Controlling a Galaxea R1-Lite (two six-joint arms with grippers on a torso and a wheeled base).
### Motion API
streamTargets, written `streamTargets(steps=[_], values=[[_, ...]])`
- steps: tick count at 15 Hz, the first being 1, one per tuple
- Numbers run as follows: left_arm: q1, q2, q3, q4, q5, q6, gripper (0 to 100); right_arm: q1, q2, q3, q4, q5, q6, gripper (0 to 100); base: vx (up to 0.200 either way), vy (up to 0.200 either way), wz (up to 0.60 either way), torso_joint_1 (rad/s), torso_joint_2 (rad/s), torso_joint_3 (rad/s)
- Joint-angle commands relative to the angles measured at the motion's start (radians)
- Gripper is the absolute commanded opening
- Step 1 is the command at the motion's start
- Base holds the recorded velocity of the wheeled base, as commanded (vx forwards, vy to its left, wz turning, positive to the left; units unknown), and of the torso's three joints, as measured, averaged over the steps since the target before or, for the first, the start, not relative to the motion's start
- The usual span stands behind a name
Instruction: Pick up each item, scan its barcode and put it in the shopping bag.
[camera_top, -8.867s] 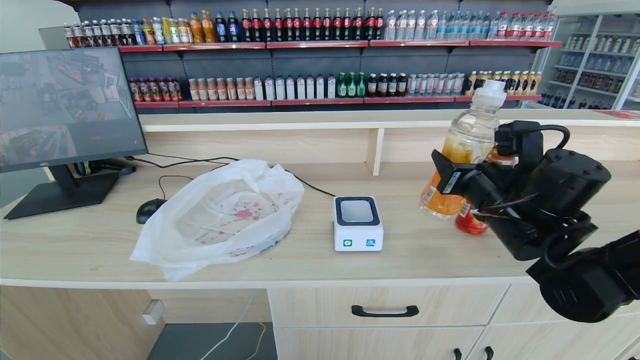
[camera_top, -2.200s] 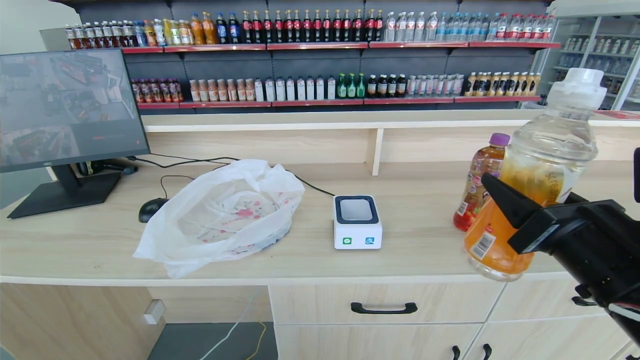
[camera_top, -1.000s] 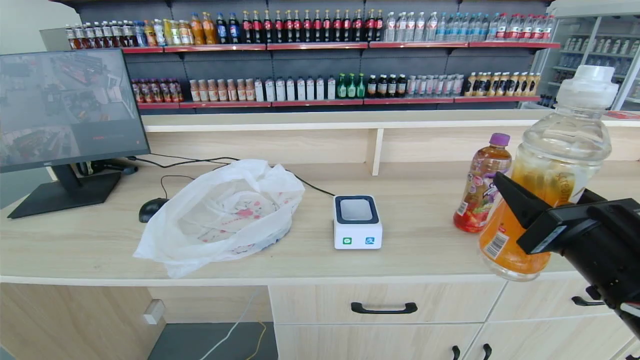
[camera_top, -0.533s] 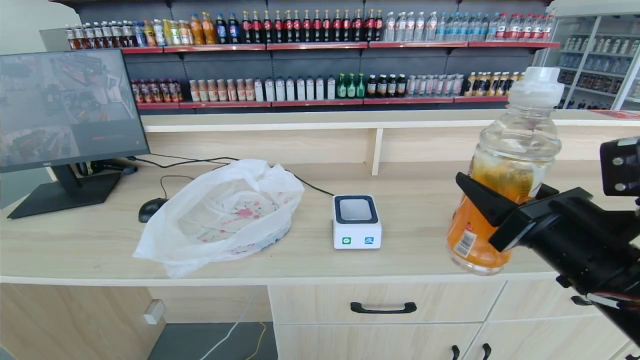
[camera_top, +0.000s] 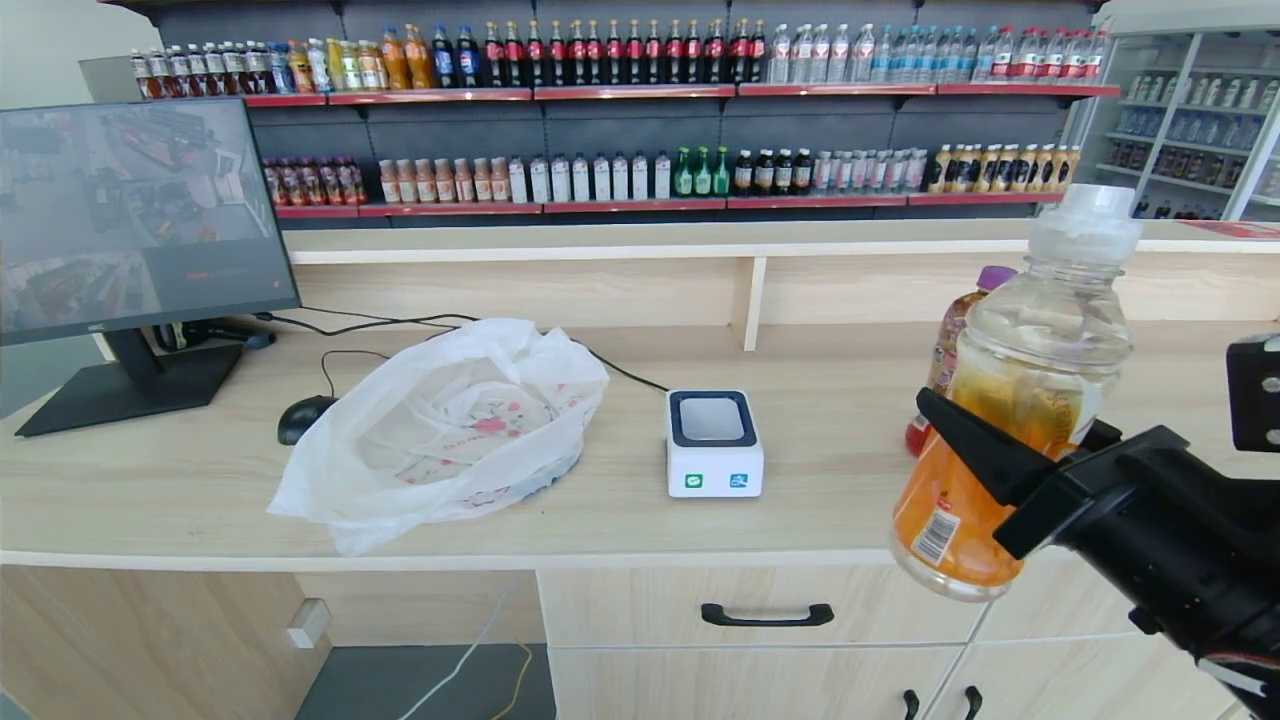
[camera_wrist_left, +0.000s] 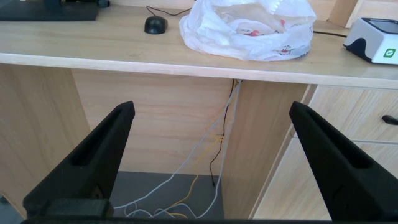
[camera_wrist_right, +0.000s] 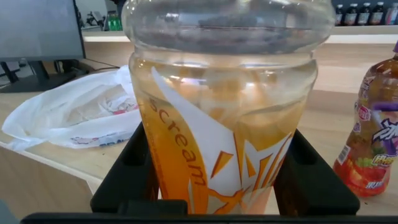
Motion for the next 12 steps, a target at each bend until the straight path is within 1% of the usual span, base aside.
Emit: streamTargets(steps=[1,4,7,12], values=[[0.0,0.0,0.0,0.0,0.0,0.0,100,-0.025,0.023,-0.007,0.0,0.001,-0.003,0,0.0,0.0,0.0,0.0,0.0,0.0],[0.0,0.0,0.0,0.0,0.0,0.0,100,-0.047,0.048,-0.008,-0.003,0.001,0.0,0,0.0,0.0,0.0,0.0,0.0,0.0],[0.0,0.0,0.0,0.0,0.0,-0.001,100,-0.047,0.043,0.018,-0.003,0.001,0.003,0,0.0,0.0,0.0,0.0,0.0,0.0],[0.0,0.0,0.0,0.0,0.0,0.0,100,-0.057,0.062,0.013,-0.016,0.001,0.008,0,0.0,0.0,0.0,0.0,0.0,0.0]])
